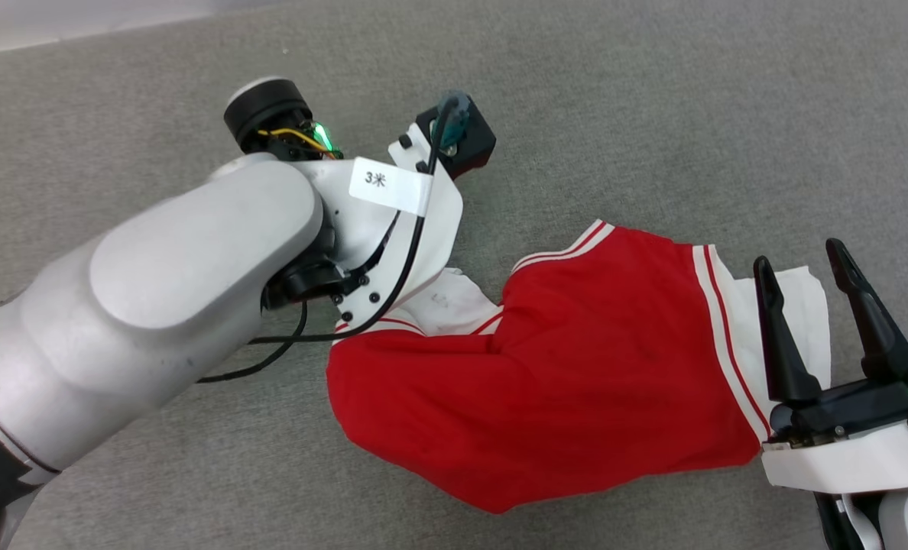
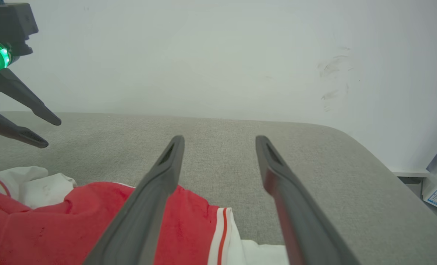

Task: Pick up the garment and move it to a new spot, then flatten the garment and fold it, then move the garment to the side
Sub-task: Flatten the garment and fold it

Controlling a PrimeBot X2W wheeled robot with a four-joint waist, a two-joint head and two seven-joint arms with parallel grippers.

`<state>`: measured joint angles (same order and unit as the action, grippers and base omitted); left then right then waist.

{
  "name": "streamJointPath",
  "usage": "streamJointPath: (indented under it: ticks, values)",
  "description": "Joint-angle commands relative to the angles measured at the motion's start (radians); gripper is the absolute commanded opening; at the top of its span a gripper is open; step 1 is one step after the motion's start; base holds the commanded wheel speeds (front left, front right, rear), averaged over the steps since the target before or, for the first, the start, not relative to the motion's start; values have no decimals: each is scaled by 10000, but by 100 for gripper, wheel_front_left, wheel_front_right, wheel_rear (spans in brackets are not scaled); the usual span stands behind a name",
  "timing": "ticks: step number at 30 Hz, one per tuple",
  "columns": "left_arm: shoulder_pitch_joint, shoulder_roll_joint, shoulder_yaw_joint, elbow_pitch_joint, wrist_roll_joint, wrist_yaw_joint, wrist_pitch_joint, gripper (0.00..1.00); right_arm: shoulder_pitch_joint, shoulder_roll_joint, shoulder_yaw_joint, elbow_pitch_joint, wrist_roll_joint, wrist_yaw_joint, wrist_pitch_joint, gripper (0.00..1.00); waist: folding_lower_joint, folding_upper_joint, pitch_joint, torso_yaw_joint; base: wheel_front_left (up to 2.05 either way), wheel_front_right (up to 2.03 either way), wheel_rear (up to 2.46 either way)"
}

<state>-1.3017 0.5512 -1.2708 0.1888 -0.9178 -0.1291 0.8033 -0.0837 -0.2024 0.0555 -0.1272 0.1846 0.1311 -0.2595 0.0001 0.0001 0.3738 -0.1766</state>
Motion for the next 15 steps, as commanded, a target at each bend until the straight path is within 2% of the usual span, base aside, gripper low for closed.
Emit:
streamJointPath:
  ticks: [1, 9, 13, 15]
  values:
    - [34, 39, -69, -33, -95, 2, 191, 100, -154, 75, 40, 25, -47, -6, -47, 100, -1, -1, 238, -188, 0, 0, 0]
    - [1659, 295, -118, -913, 699, 2, 2290, 100, -585, 161, 89, 94, -102, -6, -58, 100, -1, -1, 751, -505, 0, 0, 0]
    - [2267, 527, -238, -962, 1046, -3, 2506, 100, -689, 217, 51, 82, -125, -6, -61, 100, -1, -1, 829, -532, 0, 0, 0]
    - [2282, 552, -239, -898, 1086, -2, 2146, 0, -721, 228, 53, 96, -158, -6, -61, 100, -1, -1, 793, -477, 0, 0, 0]
